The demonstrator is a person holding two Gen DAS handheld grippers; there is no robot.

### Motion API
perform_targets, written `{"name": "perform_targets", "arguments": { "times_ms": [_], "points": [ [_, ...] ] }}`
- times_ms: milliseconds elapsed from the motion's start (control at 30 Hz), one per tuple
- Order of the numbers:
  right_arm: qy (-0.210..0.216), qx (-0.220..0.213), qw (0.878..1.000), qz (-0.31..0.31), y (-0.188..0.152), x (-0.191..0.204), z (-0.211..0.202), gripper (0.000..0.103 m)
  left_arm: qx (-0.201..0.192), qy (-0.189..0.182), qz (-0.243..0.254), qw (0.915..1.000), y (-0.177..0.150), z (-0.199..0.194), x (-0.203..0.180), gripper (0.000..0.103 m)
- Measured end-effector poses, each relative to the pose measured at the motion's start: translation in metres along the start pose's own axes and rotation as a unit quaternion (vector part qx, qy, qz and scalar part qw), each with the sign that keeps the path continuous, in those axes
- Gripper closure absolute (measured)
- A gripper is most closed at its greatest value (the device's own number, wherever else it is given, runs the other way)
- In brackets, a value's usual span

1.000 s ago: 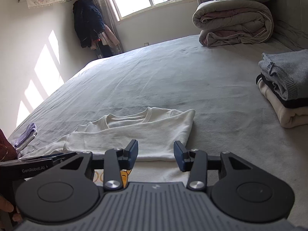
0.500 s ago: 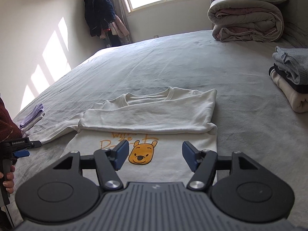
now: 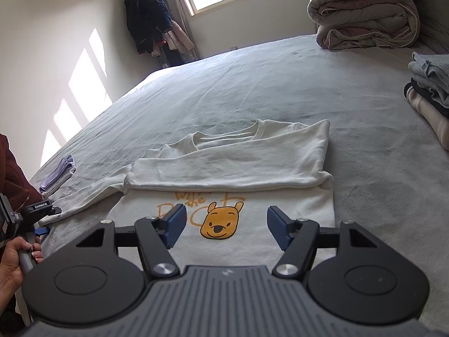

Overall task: Fold clothes
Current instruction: 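Move the left gripper to the other sleeve cuff and grasp it, then lift the sleeve with the left gripper and carry it across the body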

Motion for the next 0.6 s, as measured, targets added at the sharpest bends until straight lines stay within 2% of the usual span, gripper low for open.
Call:
{"name": "perform_targets", "arguments": {
  "times_ms": [100,167,233,267,433,600],
  "points": [
    [0.001,0.009,1.000,0.000,-0.002,-0.002,0.005,0.035,-0.027,0.012,-0.034,0.9990,0.002,0.001,0.005,0.052],
    [-0.001,0.014,1.000,-0.001,-0.004,-0.004,0.007,0.035,-0.041,0.016,-0.061,0.9972,0.004,0.000,0.010,0.079],
    [-0.003,0.015,1.000,0.000,-0.004,-0.006,0.007,0.035,-0.053,0.010,-0.088,0.9947,0.006,-0.002,0.013,0.092],
    [-0.003,0.013,1.000,0.000,-0.003,-0.007,0.007,0.035,-0.059,0.004,-0.099,0.9933,0.007,-0.004,0.013,0.095],
    [-0.004,0.004,1.000,0.001,0.001,-0.010,0.003,0.035,-0.095,-0.026,-0.118,0.9882,0.016,-0.021,0.002,0.096],
    [-0.005,-0.009,1.000,-0.005,0.005,-0.010,-0.003,0.035,-0.118,-0.056,-0.091,0.9872,0.026,-0.038,-0.025,0.096]
  ]
}}
Point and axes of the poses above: each gripper's, at about its wrist camera, not at the fingertips, and z roughly the way its jaws point, x to its left, y to its top, the point moved 2 cm from there along z, roughly the way its jaws point, and after that the axes turned 15 degrees about -y, right-handed, at the moved point
